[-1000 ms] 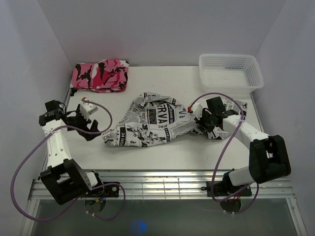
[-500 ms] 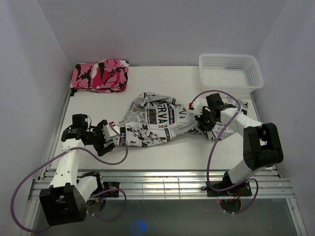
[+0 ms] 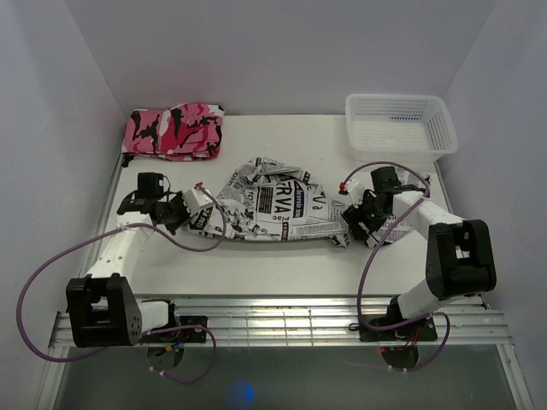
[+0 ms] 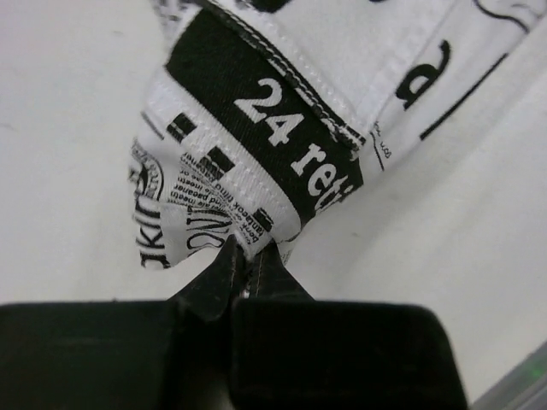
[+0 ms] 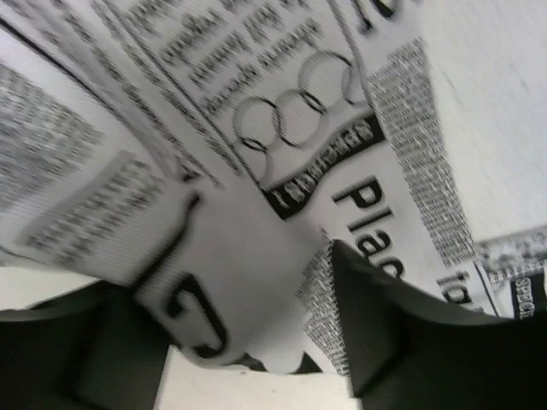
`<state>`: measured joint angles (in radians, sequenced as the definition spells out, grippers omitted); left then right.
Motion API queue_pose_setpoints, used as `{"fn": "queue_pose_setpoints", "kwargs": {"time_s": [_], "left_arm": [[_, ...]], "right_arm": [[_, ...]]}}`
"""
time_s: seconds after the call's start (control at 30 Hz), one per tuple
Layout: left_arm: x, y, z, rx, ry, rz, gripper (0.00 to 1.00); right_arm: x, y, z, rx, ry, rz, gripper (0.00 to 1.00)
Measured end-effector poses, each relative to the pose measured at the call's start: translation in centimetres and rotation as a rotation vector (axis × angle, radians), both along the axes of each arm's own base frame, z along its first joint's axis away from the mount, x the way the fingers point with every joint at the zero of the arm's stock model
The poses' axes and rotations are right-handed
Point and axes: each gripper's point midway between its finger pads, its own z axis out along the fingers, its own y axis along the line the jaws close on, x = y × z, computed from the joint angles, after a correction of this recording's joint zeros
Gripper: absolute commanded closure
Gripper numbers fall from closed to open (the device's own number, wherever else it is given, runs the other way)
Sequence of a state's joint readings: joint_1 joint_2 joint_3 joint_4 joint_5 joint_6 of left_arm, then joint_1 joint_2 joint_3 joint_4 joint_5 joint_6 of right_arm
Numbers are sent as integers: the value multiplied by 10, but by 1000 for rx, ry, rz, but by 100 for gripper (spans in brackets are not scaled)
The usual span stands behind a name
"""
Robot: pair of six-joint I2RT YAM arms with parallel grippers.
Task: Fold and stack the trousers
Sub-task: Flatten the trousers out
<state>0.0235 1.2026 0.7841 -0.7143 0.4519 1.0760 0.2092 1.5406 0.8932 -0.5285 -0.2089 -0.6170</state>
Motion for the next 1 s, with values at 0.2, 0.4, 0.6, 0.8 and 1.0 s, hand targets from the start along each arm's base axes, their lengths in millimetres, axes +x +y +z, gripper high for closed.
{"fn": "queue_pose_setpoints", "kwargs": {"time_s": [0.2,0.4,0.6,0.8,1.0], "left_arm": [[60,14,59,19,-146,83,100],[82,51,74,75,-184,190,100],[86,98,74,129,-181,313,100],[84,111,75,156,-183,333,100],[85,112,72,150,-170,344,100]], "right_arm": [[18,-69,7,-45,-61,-86,14],[33,-132,19,-132,-125,-120,14],[58,-155,34,-92,-151,-155,14],[69,-153,35,-44,-173,-140,11],[75,-146,33,-34,-228,-1,11]]}}
